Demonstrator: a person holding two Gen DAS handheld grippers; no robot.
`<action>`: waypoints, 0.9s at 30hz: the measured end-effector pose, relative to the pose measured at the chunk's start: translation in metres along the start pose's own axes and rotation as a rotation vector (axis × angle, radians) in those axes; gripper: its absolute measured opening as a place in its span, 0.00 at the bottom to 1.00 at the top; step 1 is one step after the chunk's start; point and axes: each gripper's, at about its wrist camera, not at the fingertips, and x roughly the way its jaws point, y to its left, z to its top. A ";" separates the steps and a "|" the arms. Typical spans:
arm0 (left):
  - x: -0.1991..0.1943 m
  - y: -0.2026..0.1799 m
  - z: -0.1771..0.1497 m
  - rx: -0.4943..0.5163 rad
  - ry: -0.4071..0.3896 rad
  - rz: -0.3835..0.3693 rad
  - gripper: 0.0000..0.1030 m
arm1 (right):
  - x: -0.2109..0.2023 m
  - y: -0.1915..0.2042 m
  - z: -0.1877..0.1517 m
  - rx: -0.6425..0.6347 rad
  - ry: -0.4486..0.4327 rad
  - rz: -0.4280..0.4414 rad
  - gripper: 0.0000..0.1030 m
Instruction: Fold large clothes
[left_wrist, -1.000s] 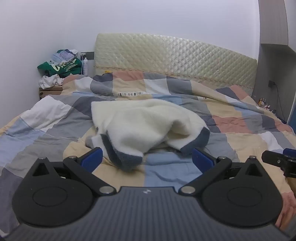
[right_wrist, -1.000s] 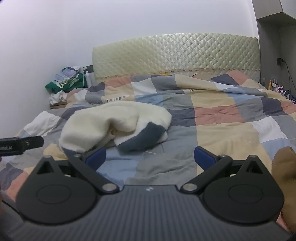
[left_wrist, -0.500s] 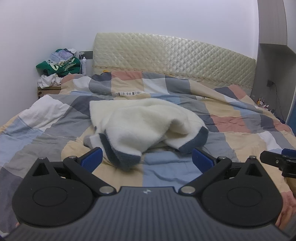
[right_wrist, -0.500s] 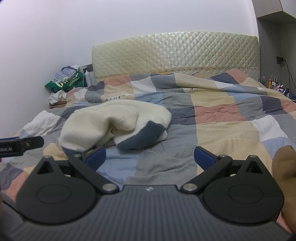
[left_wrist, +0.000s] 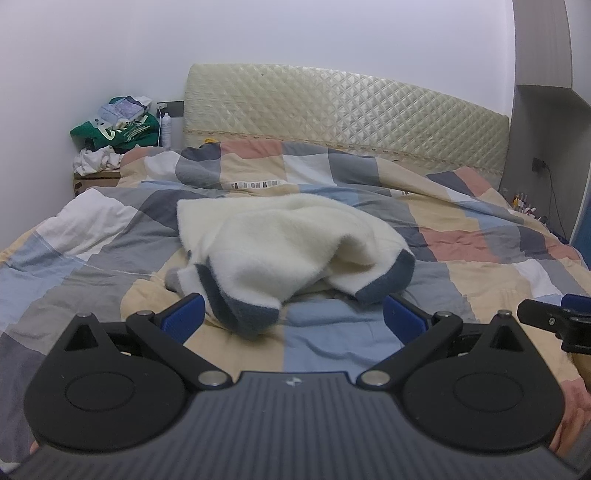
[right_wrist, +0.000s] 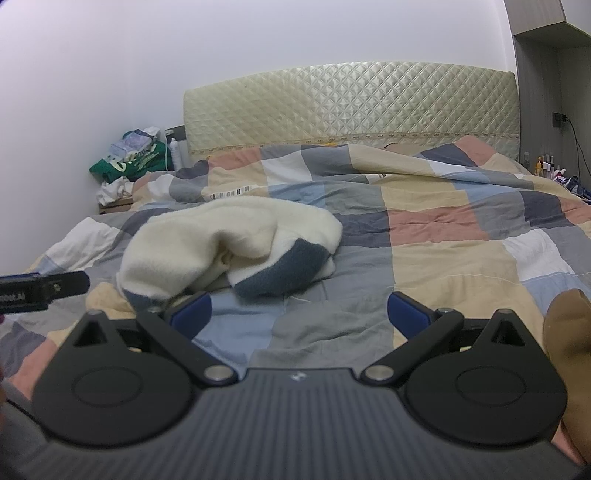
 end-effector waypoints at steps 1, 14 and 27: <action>0.000 0.000 0.000 0.000 0.000 0.000 1.00 | 0.000 0.000 0.000 0.000 0.000 0.000 1.00; 0.001 -0.002 -0.001 0.002 0.003 -0.003 1.00 | 0.000 0.000 0.000 0.000 0.000 0.000 1.00; -0.001 0.004 -0.001 -0.016 0.007 -0.031 1.00 | 0.000 0.002 -0.005 -0.001 -0.003 0.002 1.00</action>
